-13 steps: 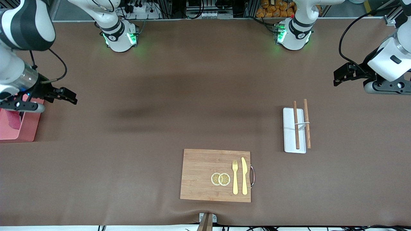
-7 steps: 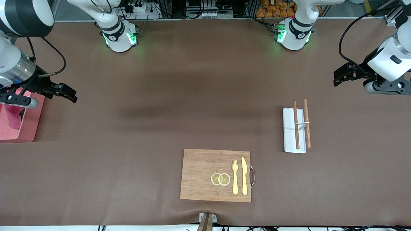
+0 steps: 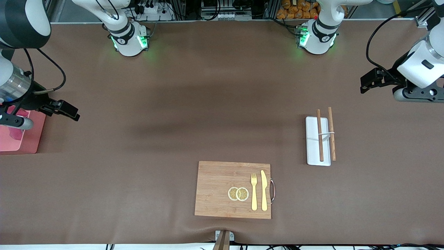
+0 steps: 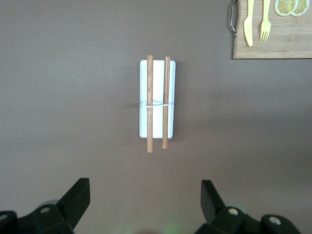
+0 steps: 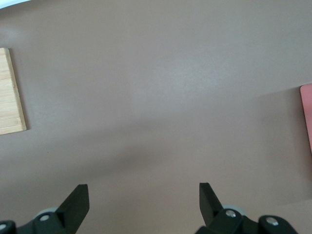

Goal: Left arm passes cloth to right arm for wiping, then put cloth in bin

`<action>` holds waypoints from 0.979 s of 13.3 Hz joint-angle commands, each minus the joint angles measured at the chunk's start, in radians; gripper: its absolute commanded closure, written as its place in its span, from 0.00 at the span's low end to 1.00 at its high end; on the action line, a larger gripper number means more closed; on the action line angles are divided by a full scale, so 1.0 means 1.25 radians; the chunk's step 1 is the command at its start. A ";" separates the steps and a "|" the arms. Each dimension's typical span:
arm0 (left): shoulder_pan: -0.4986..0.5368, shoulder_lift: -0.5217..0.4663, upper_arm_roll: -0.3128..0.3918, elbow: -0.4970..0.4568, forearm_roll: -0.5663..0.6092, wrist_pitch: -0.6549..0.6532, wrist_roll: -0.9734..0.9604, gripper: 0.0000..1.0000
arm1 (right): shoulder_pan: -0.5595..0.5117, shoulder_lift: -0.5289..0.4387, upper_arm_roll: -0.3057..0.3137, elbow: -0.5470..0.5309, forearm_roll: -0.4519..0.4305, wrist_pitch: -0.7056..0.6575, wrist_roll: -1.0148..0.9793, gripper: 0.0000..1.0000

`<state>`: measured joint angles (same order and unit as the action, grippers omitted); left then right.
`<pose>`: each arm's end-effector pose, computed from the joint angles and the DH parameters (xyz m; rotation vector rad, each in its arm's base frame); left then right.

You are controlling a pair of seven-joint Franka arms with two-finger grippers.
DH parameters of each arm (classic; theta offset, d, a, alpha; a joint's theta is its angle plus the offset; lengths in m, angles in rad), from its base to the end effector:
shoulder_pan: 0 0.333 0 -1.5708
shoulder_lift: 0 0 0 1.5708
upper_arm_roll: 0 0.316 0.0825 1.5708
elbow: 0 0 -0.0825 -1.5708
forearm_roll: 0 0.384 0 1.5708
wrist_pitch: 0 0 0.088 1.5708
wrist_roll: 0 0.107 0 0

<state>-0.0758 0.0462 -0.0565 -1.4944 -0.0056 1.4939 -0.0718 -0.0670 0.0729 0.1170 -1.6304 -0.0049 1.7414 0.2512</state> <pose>0.5563 -0.0739 0.6280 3.1359 -0.0954 -0.0741 0.5881 0.0268 0.5699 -3.1158 0.3141 -0.0589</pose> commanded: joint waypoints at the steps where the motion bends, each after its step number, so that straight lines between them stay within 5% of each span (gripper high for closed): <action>1: -0.001 0.002 -0.003 0.009 0.022 0.003 -0.003 0.00 | 0.011 0.013 -0.003 0.038 -0.043 -0.026 0.016 0.00; 7: 0.001 0.002 -0.003 0.009 0.019 0.003 0.000 0.00 | 0.068 0.009 -0.002 0.069 -0.034 -0.116 0.120 0.00; 13: 0.001 0.004 -0.003 0.009 0.020 0.003 0.000 0.00 | 0.060 0.007 -0.008 0.081 -0.033 -0.111 -0.010 0.00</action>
<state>-0.0758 0.0462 -0.0564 -1.4944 -0.0056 1.4943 -0.0718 0.0240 0.0734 0.1143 -1.5518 -0.0397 1.6159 0.3109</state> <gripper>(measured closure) 0.000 0.000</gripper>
